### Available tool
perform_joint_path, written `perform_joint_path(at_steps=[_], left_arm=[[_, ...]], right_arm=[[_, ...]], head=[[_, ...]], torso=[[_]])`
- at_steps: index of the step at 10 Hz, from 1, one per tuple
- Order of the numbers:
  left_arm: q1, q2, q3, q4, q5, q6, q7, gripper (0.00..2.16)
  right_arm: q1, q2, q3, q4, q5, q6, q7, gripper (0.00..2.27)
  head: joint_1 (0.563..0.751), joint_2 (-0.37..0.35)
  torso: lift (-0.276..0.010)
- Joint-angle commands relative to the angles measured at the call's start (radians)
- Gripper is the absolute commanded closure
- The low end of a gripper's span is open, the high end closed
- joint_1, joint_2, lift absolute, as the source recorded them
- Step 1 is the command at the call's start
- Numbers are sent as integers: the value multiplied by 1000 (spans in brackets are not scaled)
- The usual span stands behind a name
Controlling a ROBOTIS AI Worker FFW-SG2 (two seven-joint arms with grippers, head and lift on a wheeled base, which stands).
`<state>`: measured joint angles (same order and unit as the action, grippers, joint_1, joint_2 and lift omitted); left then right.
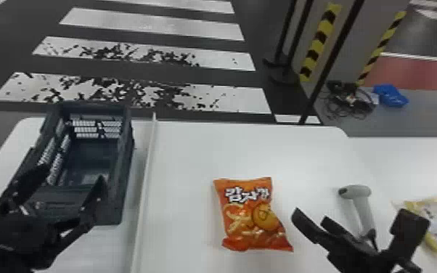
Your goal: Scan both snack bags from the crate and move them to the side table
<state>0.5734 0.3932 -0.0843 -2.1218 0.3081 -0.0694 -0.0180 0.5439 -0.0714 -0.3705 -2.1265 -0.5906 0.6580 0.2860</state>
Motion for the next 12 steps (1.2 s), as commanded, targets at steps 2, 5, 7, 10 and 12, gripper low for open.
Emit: perform_joint_path(at_steps=[2, 5, 7, 10, 12], left_arm=[[40, 7, 25, 34, 23, -63, 3, 80], [57, 6, 38, 71, 54, -100, 1, 80], [59, -1, 38, 74, 54, -100, 3, 80], [51, -5, 35, 94, 65, -100, 0, 80], [49, -7, 34, 105, 69, -100, 0, 80]], right_arm=[[-35, 5, -74, 20, -49, 182, 47, 113], [-97, 4, -85, 129, -61, 231, 110, 113], [-127, 1, -81, 183, -52, 268, 145, 113], [-154, -4, -65, 227, -51, 320, 216, 113], [-168, -4, -53, 244, -51, 320, 225, 171]], head=[[695, -121], [695, -91], [695, -78], [695, -51], [695, -28]], torso=[[-99], [-99], [-99], [-99], [-99]])
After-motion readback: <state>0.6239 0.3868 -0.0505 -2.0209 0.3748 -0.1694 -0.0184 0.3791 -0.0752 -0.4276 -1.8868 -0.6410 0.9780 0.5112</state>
